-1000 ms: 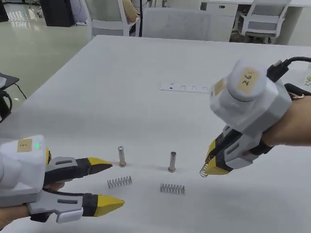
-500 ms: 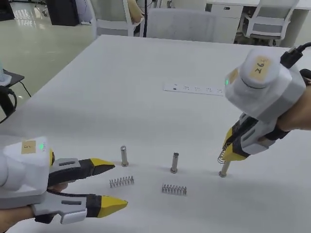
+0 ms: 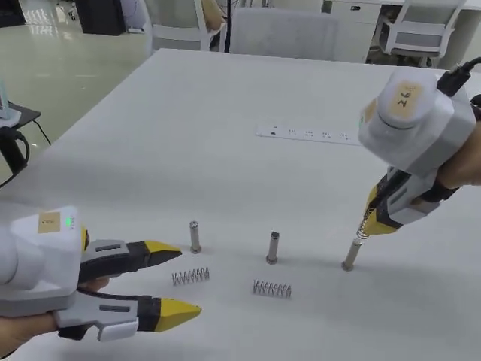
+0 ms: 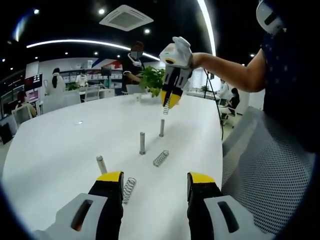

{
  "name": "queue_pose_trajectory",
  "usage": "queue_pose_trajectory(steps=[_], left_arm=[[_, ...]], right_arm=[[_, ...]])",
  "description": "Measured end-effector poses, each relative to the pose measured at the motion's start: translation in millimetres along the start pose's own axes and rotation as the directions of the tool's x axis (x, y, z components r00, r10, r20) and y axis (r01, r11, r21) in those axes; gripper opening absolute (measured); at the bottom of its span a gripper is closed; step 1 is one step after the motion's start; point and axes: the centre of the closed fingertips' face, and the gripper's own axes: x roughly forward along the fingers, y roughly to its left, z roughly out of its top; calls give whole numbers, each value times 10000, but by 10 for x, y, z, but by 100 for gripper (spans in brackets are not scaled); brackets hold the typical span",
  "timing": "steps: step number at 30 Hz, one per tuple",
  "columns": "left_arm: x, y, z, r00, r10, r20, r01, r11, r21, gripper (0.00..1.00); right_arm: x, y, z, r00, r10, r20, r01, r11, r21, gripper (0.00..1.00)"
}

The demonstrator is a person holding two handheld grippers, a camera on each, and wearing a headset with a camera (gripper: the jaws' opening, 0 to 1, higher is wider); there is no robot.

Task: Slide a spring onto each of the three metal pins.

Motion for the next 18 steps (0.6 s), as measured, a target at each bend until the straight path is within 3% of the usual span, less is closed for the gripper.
queue_pose_trajectory(steps=[18], left_arm=[[-7, 0, 0, 10000, 35, -2, -35, 10000, 47, 44]], right_arm=[[149, -33, -35, 9992, 342, -208, -339, 9993, 130, 8]])
